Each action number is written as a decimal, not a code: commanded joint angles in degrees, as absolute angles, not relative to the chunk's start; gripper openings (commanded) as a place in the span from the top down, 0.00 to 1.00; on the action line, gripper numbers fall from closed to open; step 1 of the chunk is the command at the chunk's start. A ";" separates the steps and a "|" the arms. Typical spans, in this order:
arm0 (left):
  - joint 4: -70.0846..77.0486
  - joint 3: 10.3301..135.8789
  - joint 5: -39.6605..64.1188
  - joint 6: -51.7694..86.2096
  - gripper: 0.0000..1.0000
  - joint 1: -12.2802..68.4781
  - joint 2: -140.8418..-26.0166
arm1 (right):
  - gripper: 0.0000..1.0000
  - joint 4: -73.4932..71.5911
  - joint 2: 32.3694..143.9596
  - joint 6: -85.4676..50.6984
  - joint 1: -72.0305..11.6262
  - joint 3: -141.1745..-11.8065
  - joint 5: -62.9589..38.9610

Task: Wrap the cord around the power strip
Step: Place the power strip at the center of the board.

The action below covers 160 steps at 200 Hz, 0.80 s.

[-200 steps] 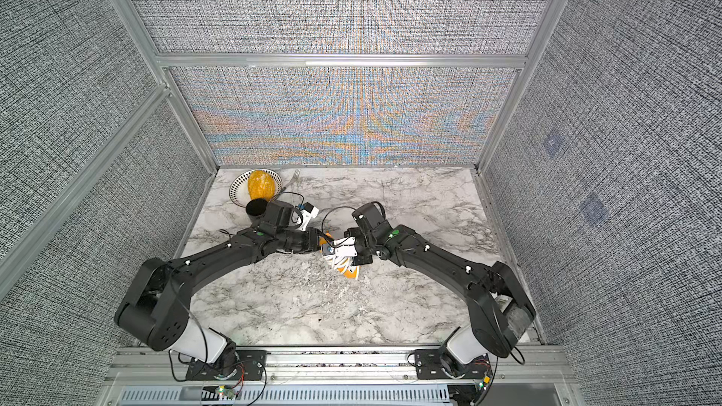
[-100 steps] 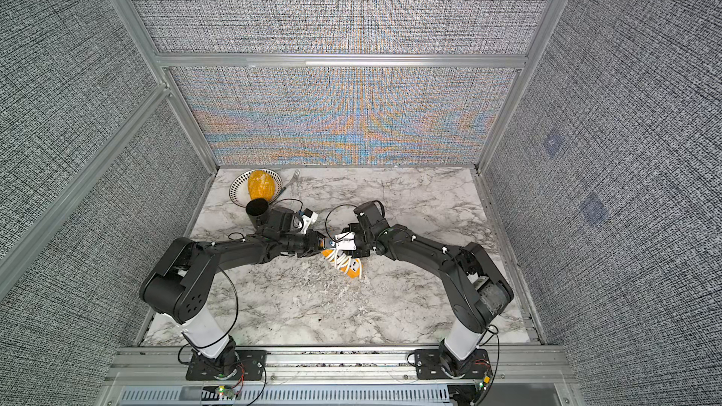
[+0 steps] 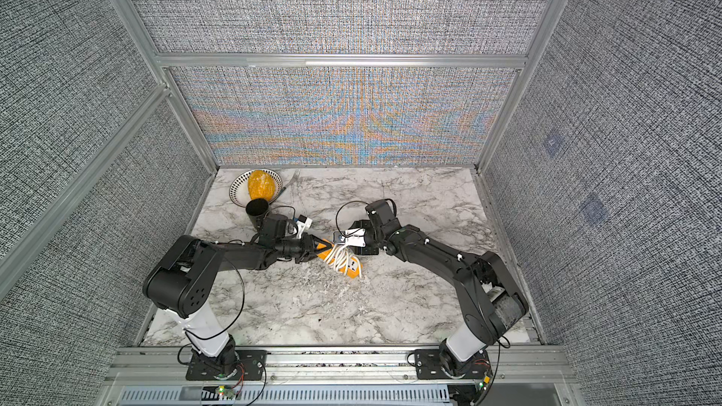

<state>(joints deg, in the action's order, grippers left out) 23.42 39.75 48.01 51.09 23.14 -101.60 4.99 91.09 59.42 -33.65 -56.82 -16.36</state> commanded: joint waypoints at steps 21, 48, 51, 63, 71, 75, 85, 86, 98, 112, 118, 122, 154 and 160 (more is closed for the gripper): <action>13.28 36.28 35.61 52.64 1.00 23.29 -101.23 | 0.51 6.66 94.45 53.71 -33.58 -58.28 -20.39; 20.48 30.09 30.77 61.69 1.00 23.29 -99.29 | 0.58 5.87 98.25 51.52 -33.66 -61.31 -22.10; 21.65 29.24 30.30 63.01 1.00 23.27 -99.19 | 0.58 5.89 98.67 51.32 -33.66 -61.82 -22.16; 26.65 26.64 28.24 67.51 1.00 23.35 -99.28 | 0.58 6.92 100.44 50.75 -33.74 -64.36 -22.41; 30.23 25.11 26.90 70.35 1.00 23.33 -99.61 | 0.57 7.90 101.44 50.04 -33.77 -65.85 -22.39; 32.09 24.28 26.24 71.59 1.00 23.31 -99.86 | 0.56 8.07 101.77 49.51 -33.87 -66.41 -22.27; 35.73 23.12 25.30 73.42 1.00 23.40 -100.75 | 0.53 8.53 102.13 48.50 -33.92 -67.11 -22.23; 36.01 23.03 25.22 73.49 1.00 23.39 -100.82 | 0.53 8.62 102.17 48.42 -33.92 -67.17 -22.32; 38.91 22.28 24.65 73.90 1.00 23.42 -101.77 | 0.50 8.94 101.83 47.95 -33.84 -66.99 -23.21; 39.58 21.90 23.79 73.48 0.86 23.47 -102.04 | 0.48 8.93 101.07 47.28 -33.84 -66.30 -24.02; 39.49 21.90 23.29 73.08 0.78 23.43 -101.89 | 0.48 8.81 100.78 46.96 -33.88 -65.83 -24.16; 39.23 21.85 22.94 72.73 0.75 23.43 -101.80 | 0.47 8.63 100.67 46.86 -33.96 -65.52 -24.25; 34.89 21.07 18.89 70.98 0.56 23.45 -98.26 | 0.48 7.44 100.15 46.09 -35.00 -64.08 -23.30; 33.54 20.67 17.92 70.93 0.52 23.41 -97.13 | 0.47 7.40 99.98 45.93 -35.27 -63.95 -23.20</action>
<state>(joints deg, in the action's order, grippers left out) 49.47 22.11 32.42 74.98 23.83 -99.07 8.12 100.55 47.59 -34.48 -64.36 -22.87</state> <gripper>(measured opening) 0.410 0.524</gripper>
